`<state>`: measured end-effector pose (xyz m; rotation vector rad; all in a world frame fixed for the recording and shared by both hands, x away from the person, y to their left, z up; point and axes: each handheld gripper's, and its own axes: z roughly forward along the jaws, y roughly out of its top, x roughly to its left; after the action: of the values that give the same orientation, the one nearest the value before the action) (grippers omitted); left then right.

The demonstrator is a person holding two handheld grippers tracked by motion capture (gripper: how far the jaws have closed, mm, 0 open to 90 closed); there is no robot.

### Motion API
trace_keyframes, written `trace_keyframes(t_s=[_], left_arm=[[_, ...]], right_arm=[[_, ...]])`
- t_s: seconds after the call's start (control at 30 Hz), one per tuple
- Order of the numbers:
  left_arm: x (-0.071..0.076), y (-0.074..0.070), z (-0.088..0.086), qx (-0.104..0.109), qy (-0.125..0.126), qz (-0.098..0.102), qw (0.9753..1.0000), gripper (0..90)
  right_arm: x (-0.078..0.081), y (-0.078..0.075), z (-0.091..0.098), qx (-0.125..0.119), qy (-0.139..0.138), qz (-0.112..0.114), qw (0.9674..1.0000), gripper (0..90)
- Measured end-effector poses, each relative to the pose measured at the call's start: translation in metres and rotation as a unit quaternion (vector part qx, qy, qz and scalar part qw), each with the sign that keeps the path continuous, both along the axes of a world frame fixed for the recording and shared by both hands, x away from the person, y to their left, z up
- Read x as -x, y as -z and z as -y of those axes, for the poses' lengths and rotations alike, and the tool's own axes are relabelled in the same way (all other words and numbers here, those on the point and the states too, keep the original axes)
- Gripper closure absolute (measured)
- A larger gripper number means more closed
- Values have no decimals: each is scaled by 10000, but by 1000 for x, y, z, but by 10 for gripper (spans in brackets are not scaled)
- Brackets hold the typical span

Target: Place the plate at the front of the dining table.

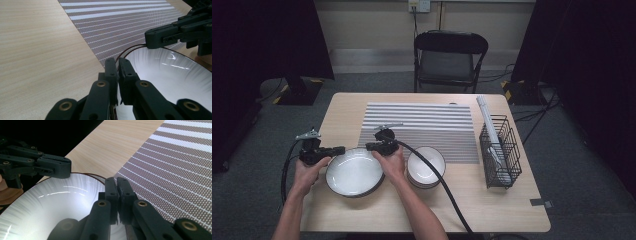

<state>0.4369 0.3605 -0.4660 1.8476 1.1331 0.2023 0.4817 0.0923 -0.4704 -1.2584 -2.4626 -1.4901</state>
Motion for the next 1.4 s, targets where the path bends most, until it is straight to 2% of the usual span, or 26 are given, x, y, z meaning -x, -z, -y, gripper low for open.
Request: trace_keyframes(t_s=[0.1, 0.17, 0.3, 0.43, 0.47, 0.57, 0.6, 0.67, 0.7, 0.73, 0.77, 0.83, 0.87, 0.93, 0.97, 1.03, 1.1, 1.17, 1.2, 1.27, 1.3, 1.33, 1.37, 1.4], left_arm=[[0, 0, 0, 7, 4, -10, 10000, 868], [0, 0, 0, -6, 21, 21, 10000, 870], [0, -1, -1, 81, 14, 29, 10000, 881], [1, -2, -1, 81, -17, 65, 9999, 900], [2, -2, -2, -219, -212, 96, 9995, 900], [2, 2, -3, -207, -220, 0, 9995, 900], [1, 3, -10, 292, -257, -21, 9992, 900], [2, -1, -11, 282, -279, 44, 9992, 892], [2, -1, -11, 282, -279, 44, 9992, 853], [2, -3, -9, 421, -127, 43, 9990, 792], [2, -3, -9, 421, -127, 43, 9990, 790], [1, -3, -2, 269, -60, 25, 9996, 792], [1, -2, 1, 273, 46, -8, 9996, 780], [0, -2, 2, 200, 54, -6, 9998, 783], [0, -2, 4, 76, 58, -22, 10000, 787], [0, -1, 4, 97, 53, -28, 9999, 787], [-1, -1, 3, -7, 26, -23, 10000, 826], [-1, 2, 0, 22, 24, -87, 10000, 845], [-2, 2, -1, 74, 46, -114, 9999, 845], [-1, 2, 0, 41, 82, -103, 9999, 843], [-1, 1, 1, 1, 61, -103, 9999, 849], [-1, 1, 2, -54, 21, -93, 9999, 860], [-1, 1, 2, -54, 21, -93, 9999, 860], [-2, 1, 1, -28, 14, -96, 9999, 861]], right_arm=[[0, 0, 0, 8, -8, -18, 10000, 877], [1, -1, 1, 154, -59, 23, 9999, 852], [3, -2, 1, 245, -72, 62, 9997, 833], [3, 0, 5, 172, -79, 55, 9998, 841], [4, 0, 5, 187, -74, 40, 9998, 848], [5, 0, 4, 254, -130, 70, 9996, 842], [5, 0, 3, 249, -126, 90, 9996, 844], [4, 0, 3, 254, -157, 97, 9995, 846], [4, 0, 3, 254, -157, 97, 9995, 846], [4, 0, 3, 255, -147, 79, 9995, 847], [4, 0, 3, 255, -147, 79, 9995, 847], [4, 0, 3, 232, -123, 66, 9996, 847], [4, 1, 3, 230, -110, 58, 9997, 846], [5, 1, 3, 198, -77, 34, 9998, 846], [5, 2, 3, 161, -55, 48, 9998, 847], [5, 2, 4, 132, -41, 37, 9999, 847], [5, 3, 3, 94, -15, 26, 10000, 847], [5, 2, 1, 68, 16, 63, 10000, 872], [5, 1, 1, -28, 62, 110, 9999, 900], [4, -1, -1, -58, 41, 102, 9999, 900], [3, -2, -5, -9, -95, 77, 9999, 900], [5, 0, -17, 501, -316, 108, 9982, 900], [5, 0, -17, 501, -316, 108, 9982, 900], [6, 2, -18, 544, -346, 201, 9977, 892]])
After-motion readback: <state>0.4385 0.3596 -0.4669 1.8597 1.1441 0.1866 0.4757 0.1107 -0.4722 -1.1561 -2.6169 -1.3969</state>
